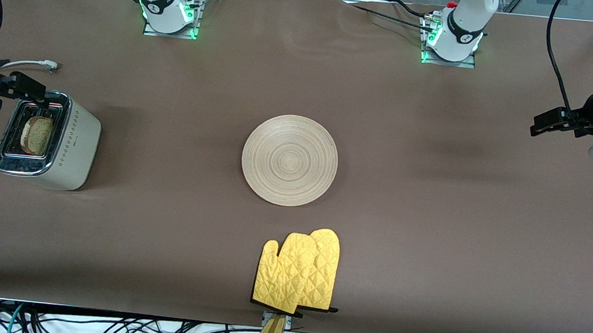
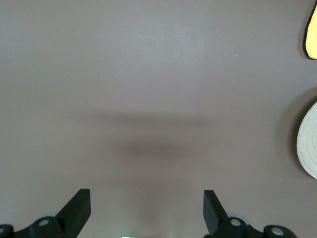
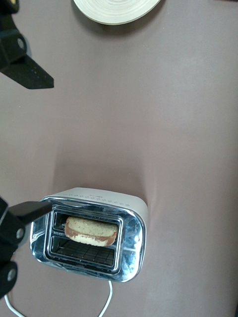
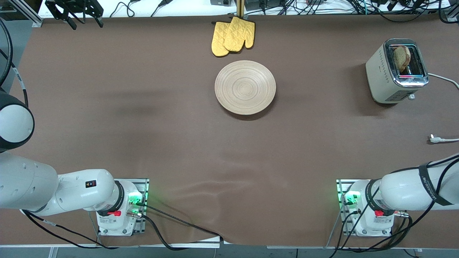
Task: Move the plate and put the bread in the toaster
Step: 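Raise the right gripper up and away from the toaster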
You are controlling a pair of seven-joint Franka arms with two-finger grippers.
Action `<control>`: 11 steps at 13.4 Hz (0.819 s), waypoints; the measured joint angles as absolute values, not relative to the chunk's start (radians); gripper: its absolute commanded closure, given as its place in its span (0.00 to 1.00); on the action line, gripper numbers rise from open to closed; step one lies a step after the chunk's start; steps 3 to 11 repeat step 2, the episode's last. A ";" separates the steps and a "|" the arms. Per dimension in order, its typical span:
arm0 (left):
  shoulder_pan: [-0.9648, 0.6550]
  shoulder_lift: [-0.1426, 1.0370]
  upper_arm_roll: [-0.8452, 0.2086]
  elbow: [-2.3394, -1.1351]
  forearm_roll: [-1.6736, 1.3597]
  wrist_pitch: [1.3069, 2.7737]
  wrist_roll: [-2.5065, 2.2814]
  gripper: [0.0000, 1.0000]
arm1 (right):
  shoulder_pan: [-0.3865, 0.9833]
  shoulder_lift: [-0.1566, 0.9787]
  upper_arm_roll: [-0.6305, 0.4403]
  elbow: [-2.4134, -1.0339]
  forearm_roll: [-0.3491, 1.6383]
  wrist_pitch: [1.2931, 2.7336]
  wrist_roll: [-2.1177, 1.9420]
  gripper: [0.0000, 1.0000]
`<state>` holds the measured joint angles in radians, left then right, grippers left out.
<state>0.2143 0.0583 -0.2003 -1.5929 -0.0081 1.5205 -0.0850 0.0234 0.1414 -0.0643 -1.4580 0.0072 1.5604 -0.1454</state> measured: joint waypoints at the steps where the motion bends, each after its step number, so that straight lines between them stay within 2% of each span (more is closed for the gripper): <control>1: 0.214 0.060 -0.201 -1.592 -0.008 1.526 -0.085 0.00 | 0.019 0.133 -0.063 -1.469 0.007 1.564 -0.145 0.00; 11: 0.214 0.060 -0.203 -1.587 -0.008 1.527 -0.085 0.00 | 0.017 0.131 -0.061 -1.474 0.006 1.564 -0.145 0.00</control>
